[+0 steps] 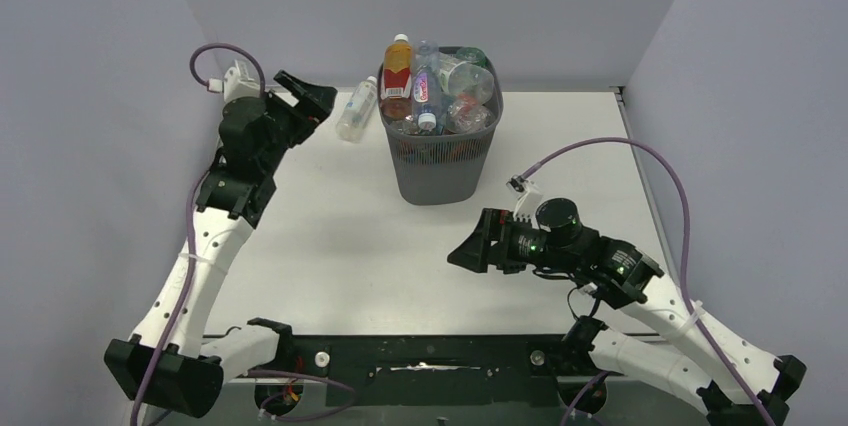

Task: Put the plastic bottles in the bin
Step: Pick up the plastic bottle at the center of the board.

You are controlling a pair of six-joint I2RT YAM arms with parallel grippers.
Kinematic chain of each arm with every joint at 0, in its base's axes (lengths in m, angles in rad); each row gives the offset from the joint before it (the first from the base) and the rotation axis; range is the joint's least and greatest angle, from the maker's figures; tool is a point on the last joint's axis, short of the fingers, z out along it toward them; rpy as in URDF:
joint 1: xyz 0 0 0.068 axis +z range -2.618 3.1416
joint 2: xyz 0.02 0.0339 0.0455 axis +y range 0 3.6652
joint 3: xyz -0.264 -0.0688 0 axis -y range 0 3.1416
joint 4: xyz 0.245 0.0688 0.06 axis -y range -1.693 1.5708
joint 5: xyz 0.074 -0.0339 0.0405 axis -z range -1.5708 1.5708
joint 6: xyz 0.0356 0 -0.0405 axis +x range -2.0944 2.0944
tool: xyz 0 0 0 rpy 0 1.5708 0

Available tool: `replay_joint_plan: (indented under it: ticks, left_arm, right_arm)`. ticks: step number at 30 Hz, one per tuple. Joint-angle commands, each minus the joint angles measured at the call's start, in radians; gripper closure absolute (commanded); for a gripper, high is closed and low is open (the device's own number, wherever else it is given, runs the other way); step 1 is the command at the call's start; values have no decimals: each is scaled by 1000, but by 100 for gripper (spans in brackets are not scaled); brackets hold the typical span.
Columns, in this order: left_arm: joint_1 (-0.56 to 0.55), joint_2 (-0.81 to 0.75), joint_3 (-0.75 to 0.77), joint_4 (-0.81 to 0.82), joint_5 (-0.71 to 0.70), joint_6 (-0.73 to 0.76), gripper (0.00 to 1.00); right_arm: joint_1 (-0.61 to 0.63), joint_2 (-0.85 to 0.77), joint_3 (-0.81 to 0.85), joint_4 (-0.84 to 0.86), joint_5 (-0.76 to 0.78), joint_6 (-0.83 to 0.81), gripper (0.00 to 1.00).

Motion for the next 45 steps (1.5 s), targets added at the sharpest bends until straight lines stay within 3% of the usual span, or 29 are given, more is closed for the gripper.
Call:
replay_joint_plan:
  ticks: [1, 9, 24, 32, 45]
  left_arm:
    - [136, 78, 65, -21, 165, 178, 18]
    - [150, 363, 185, -18, 134, 497, 17]
    - [152, 816, 373, 180, 64, 785, 17]
    - [164, 1003, 471, 253, 162, 791, 17]
    - [163, 1180, 590, 223, 207, 751, 18]
  right_arm:
    - [7, 56, 65, 51, -12, -15, 2]
    - [12, 138, 112, 46, 5, -19, 2]
    - [5, 271, 160, 76, 10, -11, 2]
    - [-7, 321, 164, 100, -10, -4, 2]
    - [-26, 343, 177, 98, -19, 2, 2]
